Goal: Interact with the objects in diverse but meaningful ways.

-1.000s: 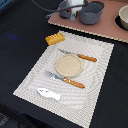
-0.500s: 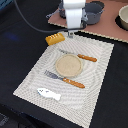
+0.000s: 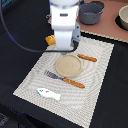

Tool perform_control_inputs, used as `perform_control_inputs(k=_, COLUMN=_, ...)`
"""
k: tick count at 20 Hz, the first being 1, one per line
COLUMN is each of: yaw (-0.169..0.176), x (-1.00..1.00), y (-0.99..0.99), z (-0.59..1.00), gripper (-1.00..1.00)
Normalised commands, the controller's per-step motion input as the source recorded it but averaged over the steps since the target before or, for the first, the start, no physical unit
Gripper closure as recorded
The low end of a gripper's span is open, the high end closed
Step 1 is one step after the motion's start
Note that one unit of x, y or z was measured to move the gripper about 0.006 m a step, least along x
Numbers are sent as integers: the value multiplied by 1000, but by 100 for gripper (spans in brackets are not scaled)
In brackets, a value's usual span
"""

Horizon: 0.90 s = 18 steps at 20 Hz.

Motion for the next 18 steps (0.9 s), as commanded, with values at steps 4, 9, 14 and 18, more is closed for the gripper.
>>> perform_control_inputs(k=4, yaw=-23, x=308, y=-856, z=6, gripper=-100)
perform_control_inputs(k=9, yaw=-1, x=351, y=-884, z=5, gripper=-100)
perform_control_inputs(k=14, yaw=0, x=458, y=-871, z=0, gripper=-100)
perform_control_inputs(k=18, yaw=0, x=447, y=-768, z=0, gripper=-100)
